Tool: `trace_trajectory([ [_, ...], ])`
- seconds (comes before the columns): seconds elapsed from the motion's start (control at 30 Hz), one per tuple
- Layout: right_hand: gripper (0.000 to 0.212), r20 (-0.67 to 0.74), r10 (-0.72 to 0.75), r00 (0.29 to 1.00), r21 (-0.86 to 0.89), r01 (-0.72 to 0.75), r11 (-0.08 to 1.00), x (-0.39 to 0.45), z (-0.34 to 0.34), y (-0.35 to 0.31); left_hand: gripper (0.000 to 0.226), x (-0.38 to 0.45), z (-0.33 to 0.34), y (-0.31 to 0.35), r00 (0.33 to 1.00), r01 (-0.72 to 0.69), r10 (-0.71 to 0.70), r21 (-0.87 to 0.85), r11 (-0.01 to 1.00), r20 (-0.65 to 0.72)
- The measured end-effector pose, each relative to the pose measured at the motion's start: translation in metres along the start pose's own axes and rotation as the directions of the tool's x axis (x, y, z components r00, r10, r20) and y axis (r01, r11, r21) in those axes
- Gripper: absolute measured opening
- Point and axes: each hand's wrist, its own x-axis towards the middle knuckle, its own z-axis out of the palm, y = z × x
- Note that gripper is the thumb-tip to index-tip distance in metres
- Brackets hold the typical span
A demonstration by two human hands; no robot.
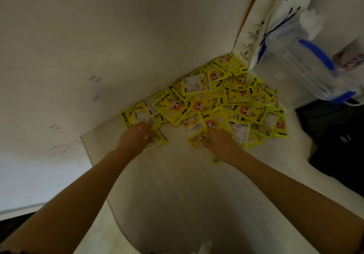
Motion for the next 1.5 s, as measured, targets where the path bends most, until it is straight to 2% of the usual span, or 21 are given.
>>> trace_trajectory([
  [0.13,0.023,-0.055,0.037,0.998,0.01,-0.037,0.999,0.024,-0.004,-0.009,0.048,0.027,-0.016,-0.012,1.0,-0.016,0.015,-0.006,1.0,-0.027],
  [0.23,0.024,-0.078,0.102,0.992,-0.068,-0.107,0.992,0.04,0.0,-0.012,0.044,0.043,-0.022,-0.018,0.998,-0.042,0.041,-0.017,0.999,-0.054],
  [0.33,0.024,-0.123,0.193,0.974,-0.095,-0.205,0.974,0.051,0.008,-0.016,0.046,0.057,-0.024,-0.025,0.999,-0.034,0.035,0.055,0.998,-0.018],
  [0.43,0.025,-0.169,0.199,0.965,-0.166,-0.227,0.96,0.055,0.018,-0.023,0.053,0.062,-0.02,-0.025,0.999,-0.017,0.015,0.077,0.997,0.03],
  [0.5,0.024,-0.197,0.225,0.954,-0.148,-0.256,0.955,0.057,0.024,-0.03,0.054,0.062,-0.014,-0.025,0.998,-0.018,0.012,0.113,0.993,0.059],
  [0.6,0.028,-0.178,0.297,0.938,-0.102,-0.318,0.943,0.06,0.029,-0.041,0.054,0.061,-0.006,-0.028,0.999,-0.003,-0.002,0.15,0.989,0.036],
  [0.77,0.03,-0.122,0.311,0.942,-0.061,-0.32,0.945,0.065,0.03,-0.05,0.057,0.049,-0.001,-0.024,0.999,0.01,-0.004,0.186,0.982,-0.034],
  [0.9,0.036,-0.085,0.325,0.942,0.001,-0.326,0.945,0.067,0.03,-0.051,0.064,0.04,0.005,-0.026,0.999,0.02,-0.017,0.087,0.996,-0.035],
  [1.07,0.03,-0.097,0.286,0.953,0.062,-0.281,0.958,0.066,0.031,-0.051,0.066,0.027,0.007,-0.026,0.996,0.073,-0.075,-0.044,0.996,-0.043],
  [1.2,0.024,-0.086,0.252,0.964,0.104,-0.243,0.965,0.055,0.024,-0.055,0.049,0.017,0.008,-0.025,0.988,0.131,-0.139,-0.122,0.984,-0.062],
  [1.33,0.029,-0.076,0.245,0.966,0.163,-0.231,0.959,0.044,0.02,-0.056,0.05,0.006,0.005,-0.027,0.972,0.21,-0.229,-0.252,0.945,-0.048],
  [1.43,0.036,-0.055,0.244,0.968,0.244,-0.224,0.944,0.036,0.013,-0.057,0.057,-0.002,0.001,-0.029,0.969,0.217,-0.243,-0.293,0.931,-0.054],
  [1.5,0.032,-0.051,0.246,0.968,0.272,-0.223,0.936,0.03,0.006,-0.055,0.065,-0.004,-0.002,-0.032,0.961,0.244,-0.273,-0.326,0.913,-0.043],
])
